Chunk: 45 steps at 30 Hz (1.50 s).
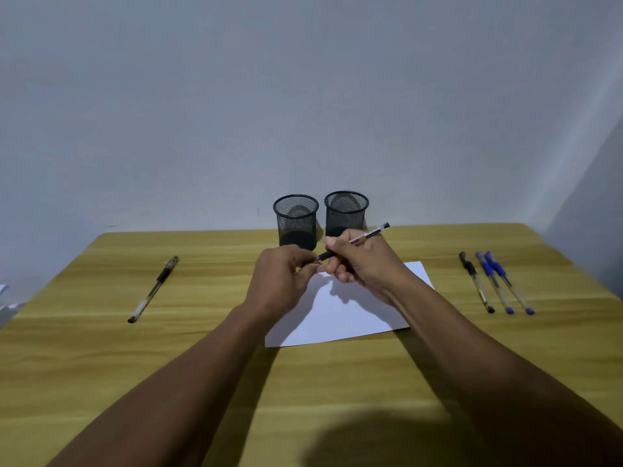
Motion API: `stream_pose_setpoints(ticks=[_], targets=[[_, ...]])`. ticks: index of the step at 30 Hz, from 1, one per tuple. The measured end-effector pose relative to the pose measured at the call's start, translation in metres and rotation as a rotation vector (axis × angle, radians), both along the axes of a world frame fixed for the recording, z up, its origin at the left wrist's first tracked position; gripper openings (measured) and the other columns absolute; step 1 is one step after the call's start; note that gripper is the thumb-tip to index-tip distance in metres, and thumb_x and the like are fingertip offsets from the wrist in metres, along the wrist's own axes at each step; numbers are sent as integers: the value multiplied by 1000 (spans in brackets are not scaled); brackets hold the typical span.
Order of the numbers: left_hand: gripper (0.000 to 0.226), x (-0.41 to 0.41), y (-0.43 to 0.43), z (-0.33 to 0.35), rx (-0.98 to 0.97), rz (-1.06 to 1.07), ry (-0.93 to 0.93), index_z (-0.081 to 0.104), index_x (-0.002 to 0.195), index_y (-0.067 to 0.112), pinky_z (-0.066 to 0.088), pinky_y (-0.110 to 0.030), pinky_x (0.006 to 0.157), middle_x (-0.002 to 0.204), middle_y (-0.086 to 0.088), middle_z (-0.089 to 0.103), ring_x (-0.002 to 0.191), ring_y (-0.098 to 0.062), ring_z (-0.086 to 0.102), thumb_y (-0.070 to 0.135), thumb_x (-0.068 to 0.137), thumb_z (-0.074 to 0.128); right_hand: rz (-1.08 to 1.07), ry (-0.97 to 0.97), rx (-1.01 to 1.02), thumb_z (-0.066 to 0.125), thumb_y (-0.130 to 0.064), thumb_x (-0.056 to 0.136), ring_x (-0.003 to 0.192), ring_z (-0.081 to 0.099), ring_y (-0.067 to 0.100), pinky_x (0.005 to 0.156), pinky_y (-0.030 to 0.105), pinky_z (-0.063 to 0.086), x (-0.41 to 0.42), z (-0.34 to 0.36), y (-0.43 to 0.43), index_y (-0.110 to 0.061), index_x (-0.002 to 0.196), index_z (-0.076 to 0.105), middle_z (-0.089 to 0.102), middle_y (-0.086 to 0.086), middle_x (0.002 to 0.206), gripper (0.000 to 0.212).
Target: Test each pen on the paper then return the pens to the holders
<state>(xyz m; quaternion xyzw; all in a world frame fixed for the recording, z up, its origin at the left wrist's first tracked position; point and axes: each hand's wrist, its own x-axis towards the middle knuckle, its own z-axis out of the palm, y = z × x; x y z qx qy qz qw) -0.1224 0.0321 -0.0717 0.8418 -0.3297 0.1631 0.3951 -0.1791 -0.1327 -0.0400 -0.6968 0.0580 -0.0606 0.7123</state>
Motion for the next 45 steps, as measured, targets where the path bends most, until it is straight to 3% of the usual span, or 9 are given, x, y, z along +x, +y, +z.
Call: stream_pose_setpoints(ticks=[4,9,13,16,20,23,28,39,45], targets=[[12,1,-14,1,24,-27,7,80,94,14,53,-34,65,84,-3,76,70,-18,65,21,86,78,-2,3,-107,68,-15,97,46,47,14,47,23,37,-13,8,-15,-10,76,65,68,13,65,22],[16,10,-46,9,-11,-37,-26,80,98,15,52,-33,67,85,-4,76,69,-17,62,23,84,79,-6,90,-45,64,-31,98,64,56,15,58,27,40,-45,45,-77,4,106,74,73,17,84,37],[22,5,-91,15,10,-75,-29,77,108,22,55,-38,76,96,-1,73,86,-22,68,25,86,76,-30,167,-431,76,-10,89,66,64,16,58,25,49,-70,58,-117,1,100,76,78,20,87,15],[56,-10,-123,16,50,-66,57,56,139,27,54,-38,89,121,2,69,106,-20,65,34,87,75,-225,148,-595,75,-4,88,62,63,18,53,22,48,-78,45,-137,-7,91,76,77,15,79,4],[74,-33,-140,-10,366,-155,81,38,152,24,43,-41,106,147,-2,54,135,-24,47,55,89,64,-567,213,-893,62,-21,88,80,66,23,67,27,48,-81,-1,-152,-28,74,67,73,5,83,16],[73,-40,-142,-32,593,-232,43,32,155,20,27,-42,119,161,-6,34,148,-27,29,61,96,46,-612,287,-1065,51,-20,93,98,61,31,81,40,54,-86,-30,-140,-27,89,68,69,8,97,19],[69,-37,-140,-48,736,-252,53,16,159,25,9,-47,125,170,-4,7,156,-26,2,61,101,23,-581,252,-1322,54,-12,92,91,66,28,66,33,48,-84,-57,-135,-12,98,70,72,8,93,17],[64,-31,-116,-19,456,-232,85,32,155,26,20,-44,123,162,-4,33,153,-26,22,56,100,42,-683,156,-1261,55,-30,88,87,66,34,73,37,49,-64,-24,-119,-15,83,70,72,6,86,22],[55,4,8,4,389,158,23,47,145,25,43,-42,102,138,-4,55,128,-27,48,46,95,56,-380,-32,-1020,56,-26,85,86,67,32,71,38,55,10,7,-14,-19,83,70,74,5,86,16]])
